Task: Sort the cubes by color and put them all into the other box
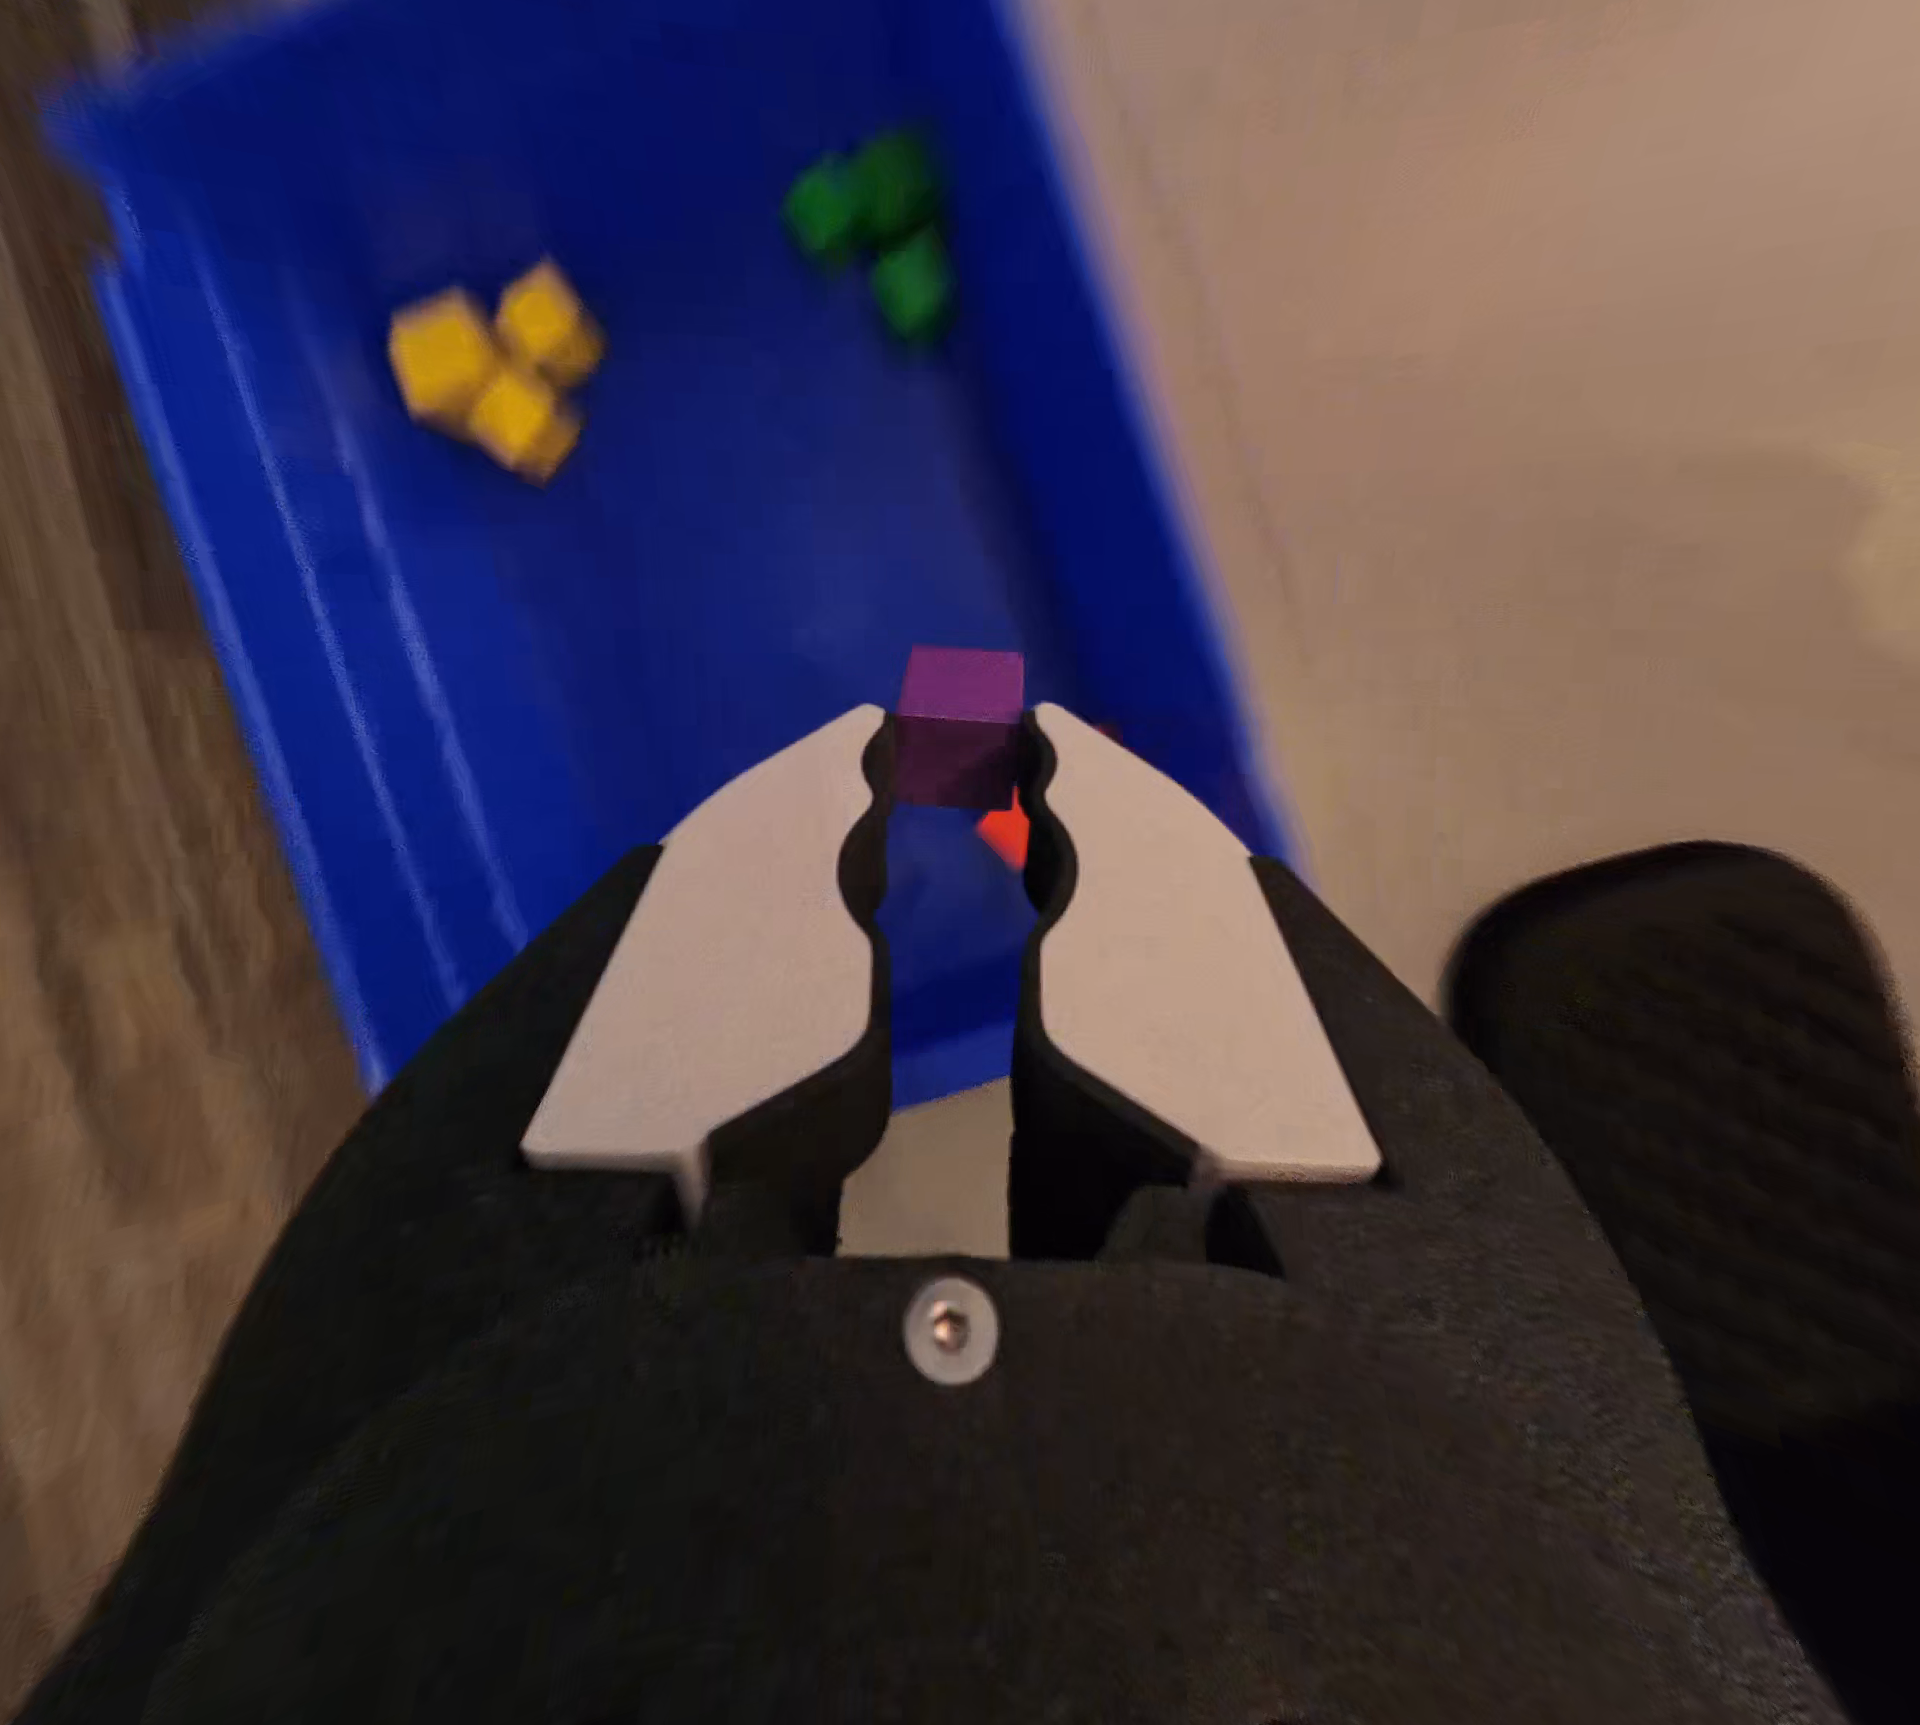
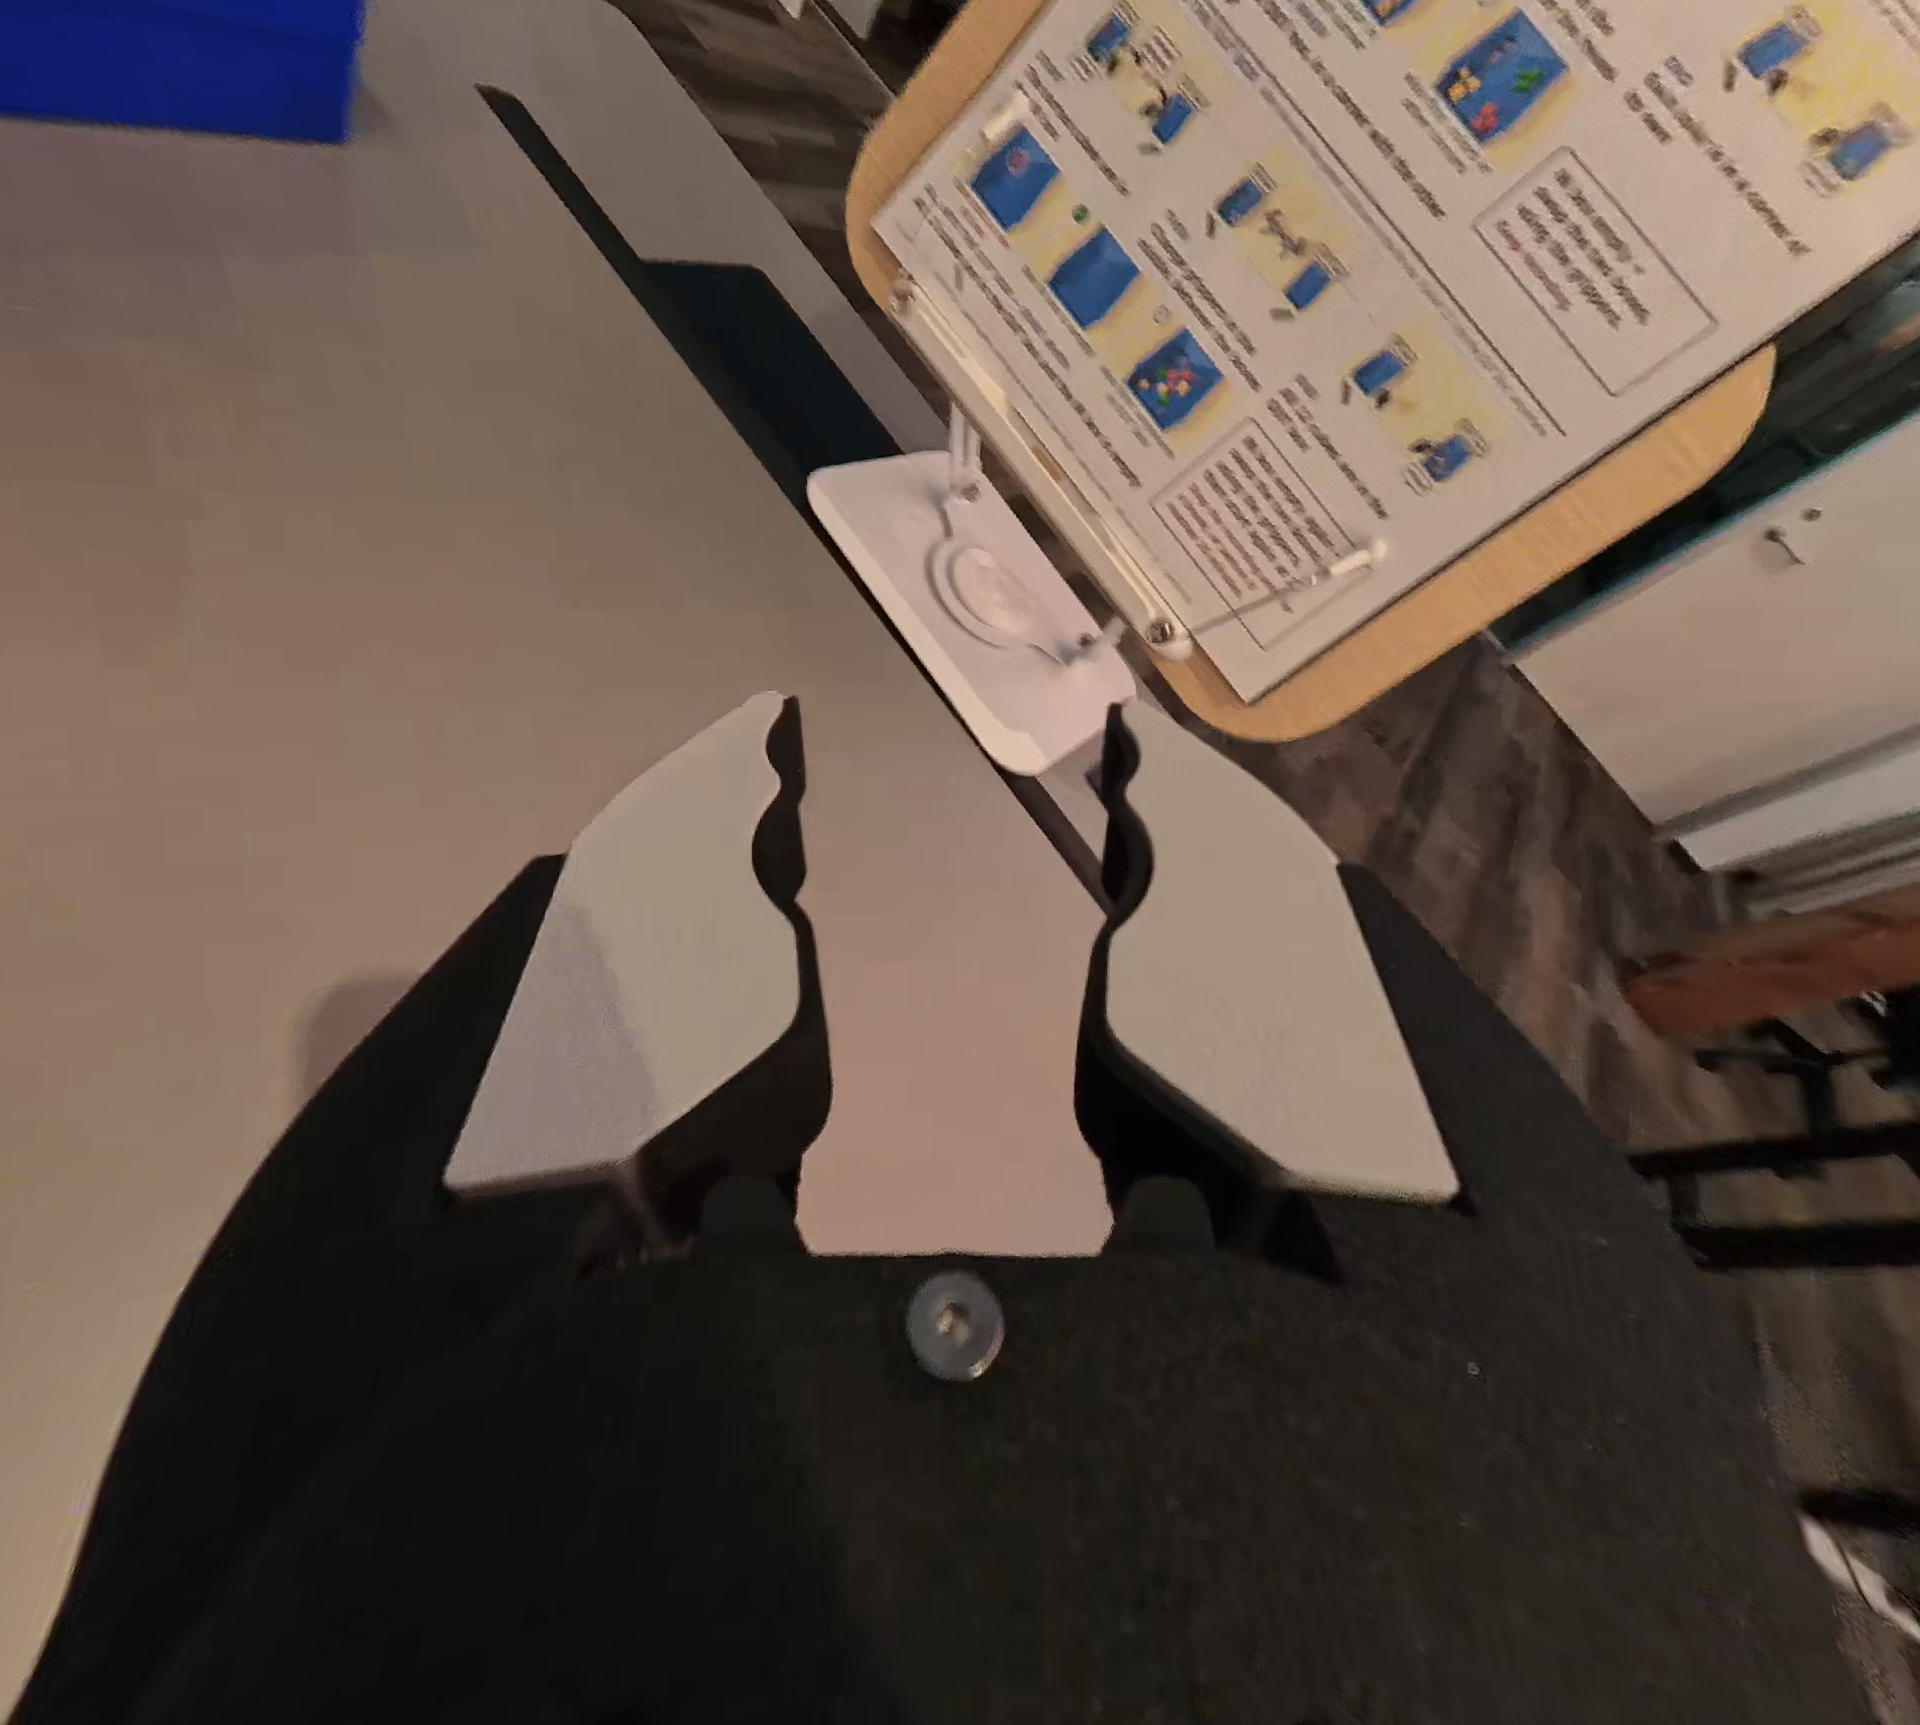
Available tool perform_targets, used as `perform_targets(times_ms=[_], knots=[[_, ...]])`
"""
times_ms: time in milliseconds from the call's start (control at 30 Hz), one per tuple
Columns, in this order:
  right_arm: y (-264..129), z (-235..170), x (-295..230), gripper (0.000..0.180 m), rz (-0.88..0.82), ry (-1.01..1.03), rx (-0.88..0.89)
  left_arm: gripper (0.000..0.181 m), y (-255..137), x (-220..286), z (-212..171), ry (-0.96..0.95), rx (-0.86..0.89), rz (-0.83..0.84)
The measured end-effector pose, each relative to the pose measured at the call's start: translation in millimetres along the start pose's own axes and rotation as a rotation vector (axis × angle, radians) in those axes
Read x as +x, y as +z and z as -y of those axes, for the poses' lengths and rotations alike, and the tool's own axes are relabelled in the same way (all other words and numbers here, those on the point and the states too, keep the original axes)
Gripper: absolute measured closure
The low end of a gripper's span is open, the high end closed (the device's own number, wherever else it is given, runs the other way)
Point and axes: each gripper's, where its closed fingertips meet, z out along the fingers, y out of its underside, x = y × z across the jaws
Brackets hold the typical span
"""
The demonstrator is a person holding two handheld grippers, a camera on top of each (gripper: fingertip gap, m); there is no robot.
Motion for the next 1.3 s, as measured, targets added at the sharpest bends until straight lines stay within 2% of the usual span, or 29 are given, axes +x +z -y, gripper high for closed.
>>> perform_targets(times_ms=[100,200,367,500,733,867,967,1100,1133,1167,1300], knots=[[-7.8,31.1,-22.0,0.122,0.065,-0.077,0.181,0.159,-29.9,83.9,42.5,0.076,0.192,-0.272],[-29.2,62.5,-66.7,0.126,0.23,-0.204,0.391,0.159,-47.2,171.7,62.2,0.179,0.252,-0.528],[-58.4,90.2,-112.2,0.131,0.346,-0.334,0.588,0.159,-65.2,295.0,76.9,0.27,0.251,-0.907],[-62.0,92.0,-130.1,0.125,0.366,-0.411,0.613,0.159,-77.0,352.4,81.1,0.275,0.189,-1.127],[-66.2,97.0,-145.7,0.133,0.356,-0.494,0.655,0.159,-88.8,384.2,83.8,0.26,0.132,-1.289],[-66.5,98.4,-149.6,0.142,0.352,-0.506,0.672,0.159,-88.8,386.5,81.2,0.252,0.126,-1.312],[-66.1,99.3,-151.8,0.156,0.339,-0.523,0.68,0.159,-93.0,386.8,79.6,0.233,0.124,-1.36],[-63.4,97.9,-152.4,0.157,0.351,-0.514,0.66,0.158,-91.5,384.4,77.3,0.205,0.106,-1.385],[-63.0,97.6,-151.0,0.157,0.348,-0.513,0.66,0.153,-91.5,383.5,78.1,0.172,0.092,-1.402],[-62.2,96.7,-148.4,0.157,0.347,-0.506,0.651,0.14,-90.9,381.9,79.0,0.151,0.084,-1.413],[-57.7,92.7,-118.1,0.158,0.285,-0.428,0.582,0.138,-77.8,368.3,83.8,0.117,0.147,-1.355]])
